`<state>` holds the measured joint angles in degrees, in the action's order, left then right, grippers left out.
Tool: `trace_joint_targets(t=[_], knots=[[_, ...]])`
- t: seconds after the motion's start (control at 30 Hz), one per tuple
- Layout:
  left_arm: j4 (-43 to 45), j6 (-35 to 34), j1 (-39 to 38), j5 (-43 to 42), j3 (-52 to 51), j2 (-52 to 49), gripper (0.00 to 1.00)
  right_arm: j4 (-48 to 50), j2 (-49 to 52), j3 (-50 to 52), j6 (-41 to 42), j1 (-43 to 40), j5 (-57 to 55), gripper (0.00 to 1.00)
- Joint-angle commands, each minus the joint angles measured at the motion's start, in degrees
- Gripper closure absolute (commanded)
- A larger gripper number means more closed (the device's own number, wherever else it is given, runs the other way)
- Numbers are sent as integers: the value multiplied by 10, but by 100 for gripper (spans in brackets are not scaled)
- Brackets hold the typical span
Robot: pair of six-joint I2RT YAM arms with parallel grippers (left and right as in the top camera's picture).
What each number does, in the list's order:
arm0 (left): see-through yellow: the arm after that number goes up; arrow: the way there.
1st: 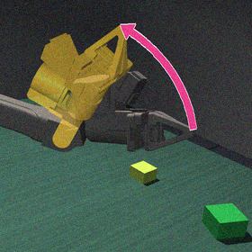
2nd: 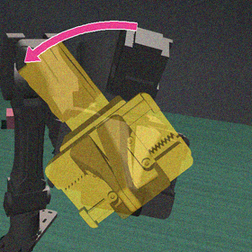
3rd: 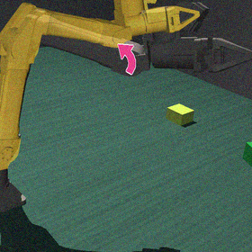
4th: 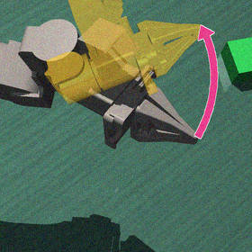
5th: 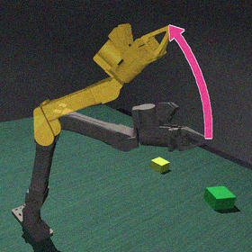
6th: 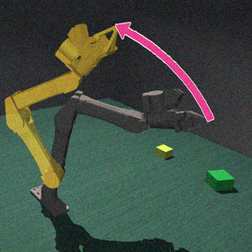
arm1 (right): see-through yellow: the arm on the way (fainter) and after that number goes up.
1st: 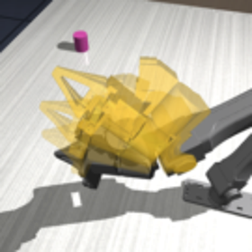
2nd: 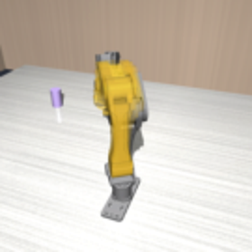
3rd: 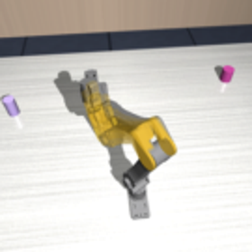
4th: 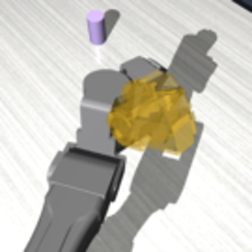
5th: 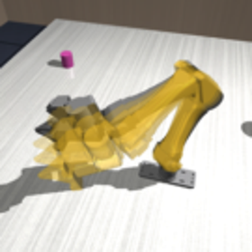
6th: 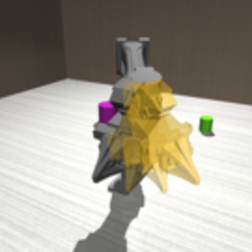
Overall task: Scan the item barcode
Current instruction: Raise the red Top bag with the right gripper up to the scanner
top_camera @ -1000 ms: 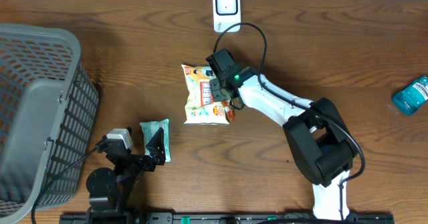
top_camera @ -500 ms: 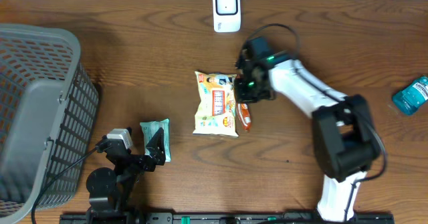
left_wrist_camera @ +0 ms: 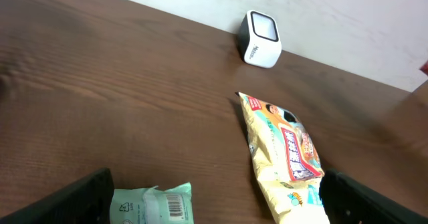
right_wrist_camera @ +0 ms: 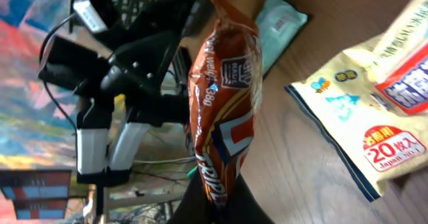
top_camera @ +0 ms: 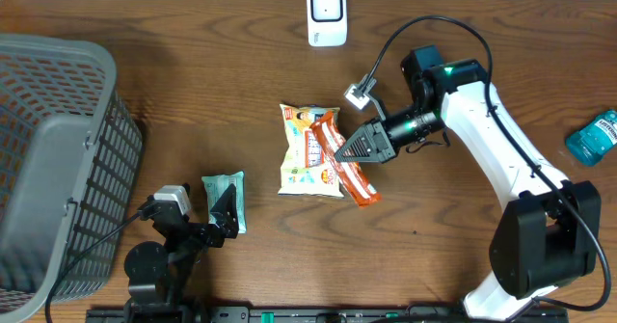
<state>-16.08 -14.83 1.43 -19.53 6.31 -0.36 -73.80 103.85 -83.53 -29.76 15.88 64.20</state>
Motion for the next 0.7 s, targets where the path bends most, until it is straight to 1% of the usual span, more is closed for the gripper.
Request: trace_joint_targets(t=[0.0,0.07,0.17,0.3,0.4,0.43,0.47,0.5,0.53,0.57,0.63,0.67], knots=[[-16,1,-1,-1,-7,1,2,-8,-4,-3,-73,4,32,99],[-16,1,-1,-1,-7,1,2,-8,-4,-3,-88,4,28,99],[-16,1,-1,-1,-7,1,2,-8,-4,-3,-137,4,0,99],[-16,1,-1,-1,-7,1,2,-2,-4,-3,-171,4,-31,99],[-16,1,-1,-1,-7,1,2,23,-4,-3,-240,4,-73,99],[-16,1,-1,-1,-7,1,2,67,-4,-3,-233,4,-115,99],[-16,1,-1,-1,-7,1,2,89,-4,-3,-216,4,-131,99],[-17,1,-1,-1,-7,1,2,127,-4,-3,-186,4,-156,99],[-16,1,-1,-1,-7,1,2,180,-4,-3,-139,5,-202,99],[-17,1,-1,-1,-7,1,2,204,-4,-3,-119,6,-226,99],[-17,1,-1,-1,-7,1,2,306,-3,-3,-33,11,-348,99],[-17,1,-1,-1,-7,1,2,342,-3,-3,-5,14,-400,99]])
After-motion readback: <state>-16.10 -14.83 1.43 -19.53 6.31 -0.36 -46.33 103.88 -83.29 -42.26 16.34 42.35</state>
